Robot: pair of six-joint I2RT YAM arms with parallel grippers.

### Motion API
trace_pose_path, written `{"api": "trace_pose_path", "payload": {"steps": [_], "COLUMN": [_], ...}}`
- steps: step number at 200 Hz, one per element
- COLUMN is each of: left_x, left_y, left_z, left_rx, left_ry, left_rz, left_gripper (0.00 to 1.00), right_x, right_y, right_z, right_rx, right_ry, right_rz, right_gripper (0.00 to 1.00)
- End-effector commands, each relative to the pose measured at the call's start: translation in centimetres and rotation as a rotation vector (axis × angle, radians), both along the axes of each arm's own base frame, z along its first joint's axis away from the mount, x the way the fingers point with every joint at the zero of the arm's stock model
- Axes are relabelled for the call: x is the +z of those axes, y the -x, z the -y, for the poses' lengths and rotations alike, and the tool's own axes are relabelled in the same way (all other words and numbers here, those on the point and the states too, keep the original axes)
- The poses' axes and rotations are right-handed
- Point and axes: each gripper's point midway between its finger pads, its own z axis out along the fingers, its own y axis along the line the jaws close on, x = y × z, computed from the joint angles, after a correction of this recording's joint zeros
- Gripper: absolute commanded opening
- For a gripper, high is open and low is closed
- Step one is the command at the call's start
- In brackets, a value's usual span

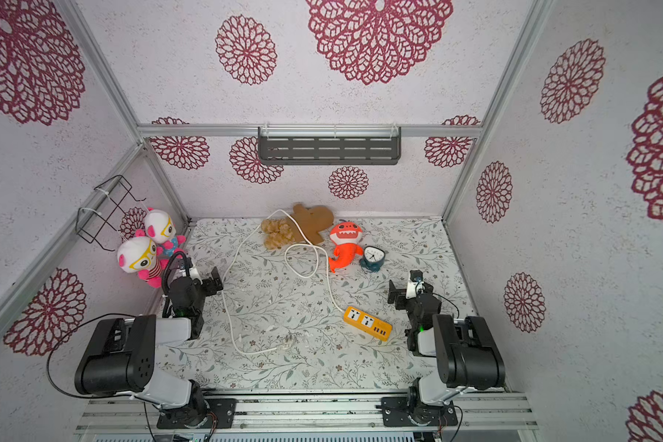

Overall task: Wrap the cord around the power strip
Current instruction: Pick up the power strip from the center of the board.

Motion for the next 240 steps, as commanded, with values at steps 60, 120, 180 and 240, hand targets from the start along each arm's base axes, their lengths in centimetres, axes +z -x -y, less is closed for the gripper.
{"api": "trace_pose_path", "payload": {"steps": [60,120,180,240], "left_x": [0.8,0.8,1.0,12.8], "left_y": [-0.5,-0.5,-0.3,0.8], "left_z": [-0.2,-0.2,-0.3,5.8], "left_rx": [0.018,0.016,0.021,-0.168], "left_ry": [-0.023,-0.022,-0.025,0.027], "left_rz": [0.022,0.020,0.031,0.170], "left_gripper": [0.97,0.97,0.97,0.97], "right_x": [1.4,1.4,2.3,8.5], "right_y": [-0.8,-0.8,-0.6,2.8], "right_z": [0.1,0.3,2.1,-3.8], "right_rx": [-0.013,-0.018,-0.129,0.226], "right_ry": [-0.002,-0.008,-0.031,0.029], "right_rz": [0.045,0.049,0.069,-0.128], "right_gripper": [0.99,0.99,0.99,0.99]}}
